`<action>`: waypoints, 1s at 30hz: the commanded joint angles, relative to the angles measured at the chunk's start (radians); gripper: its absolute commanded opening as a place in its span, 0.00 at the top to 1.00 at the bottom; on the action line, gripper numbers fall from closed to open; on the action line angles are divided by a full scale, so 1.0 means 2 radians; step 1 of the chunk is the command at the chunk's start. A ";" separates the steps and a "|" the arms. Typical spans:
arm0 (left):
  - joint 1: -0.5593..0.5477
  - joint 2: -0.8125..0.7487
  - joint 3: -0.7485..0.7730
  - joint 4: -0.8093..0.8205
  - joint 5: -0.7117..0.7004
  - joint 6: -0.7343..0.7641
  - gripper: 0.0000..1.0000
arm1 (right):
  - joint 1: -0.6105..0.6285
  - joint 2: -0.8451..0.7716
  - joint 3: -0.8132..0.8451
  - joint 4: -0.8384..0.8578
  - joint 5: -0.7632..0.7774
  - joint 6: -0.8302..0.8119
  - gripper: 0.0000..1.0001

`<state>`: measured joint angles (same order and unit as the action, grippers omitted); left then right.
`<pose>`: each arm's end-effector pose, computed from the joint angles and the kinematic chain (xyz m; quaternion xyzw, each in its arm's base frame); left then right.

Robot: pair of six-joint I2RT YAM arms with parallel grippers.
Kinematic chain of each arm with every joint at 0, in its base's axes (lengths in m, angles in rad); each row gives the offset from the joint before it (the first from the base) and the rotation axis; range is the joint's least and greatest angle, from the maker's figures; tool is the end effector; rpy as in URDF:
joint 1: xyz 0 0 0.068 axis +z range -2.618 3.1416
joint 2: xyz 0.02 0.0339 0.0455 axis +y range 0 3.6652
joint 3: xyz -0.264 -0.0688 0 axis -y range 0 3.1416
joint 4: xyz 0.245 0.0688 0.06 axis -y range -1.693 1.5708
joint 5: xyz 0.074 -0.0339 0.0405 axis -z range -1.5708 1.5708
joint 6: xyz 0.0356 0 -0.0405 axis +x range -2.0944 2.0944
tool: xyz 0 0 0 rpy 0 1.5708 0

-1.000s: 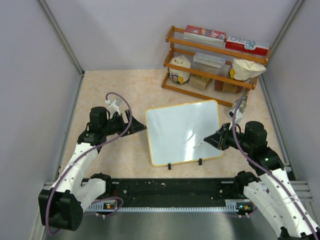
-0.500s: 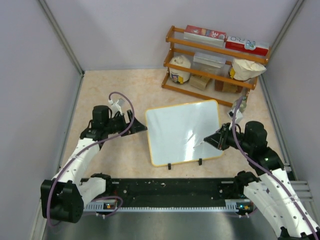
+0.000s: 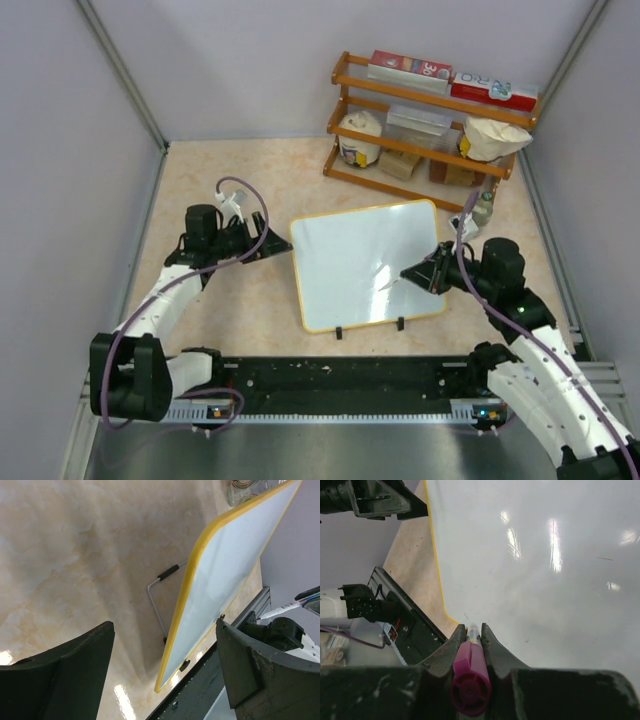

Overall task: Write a sentence on the whiteboard
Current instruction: Pick up the whiteboard from the center of the board.

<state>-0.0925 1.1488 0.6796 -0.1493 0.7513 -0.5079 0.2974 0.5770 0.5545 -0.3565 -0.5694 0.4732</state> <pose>0.2357 -0.0463 0.2391 -0.0059 0.8437 -0.4376 0.3109 0.1298 0.0599 0.2735 -0.0873 0.8051 0.4179 0.4118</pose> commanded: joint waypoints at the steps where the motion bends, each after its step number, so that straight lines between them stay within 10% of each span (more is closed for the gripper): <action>1: 0.009 0.020 0.017 0.068 0.003 0.009 0.14 | -0.004 0.046 -0.005 0.122 -0.036 0.034 1.00; 18: 0.004 0.119 -0.077 0.474 0.172 -0.126 0.23 | -0.003 0.098 0.009 0.200 -0.071 0.064 1.00; 30: -0.040 0.120 -0.073 0.402 0.160 -0.057 0.51 | 0.045 0.096 0.030 0.180 -0.024 0.051 1.00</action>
<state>-0.1604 1.4036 0.5289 0.6842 1.0645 -0.7013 0.3397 0.7811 0.5404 -0.0151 -0.6682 0.5972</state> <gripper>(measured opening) 0.545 0.110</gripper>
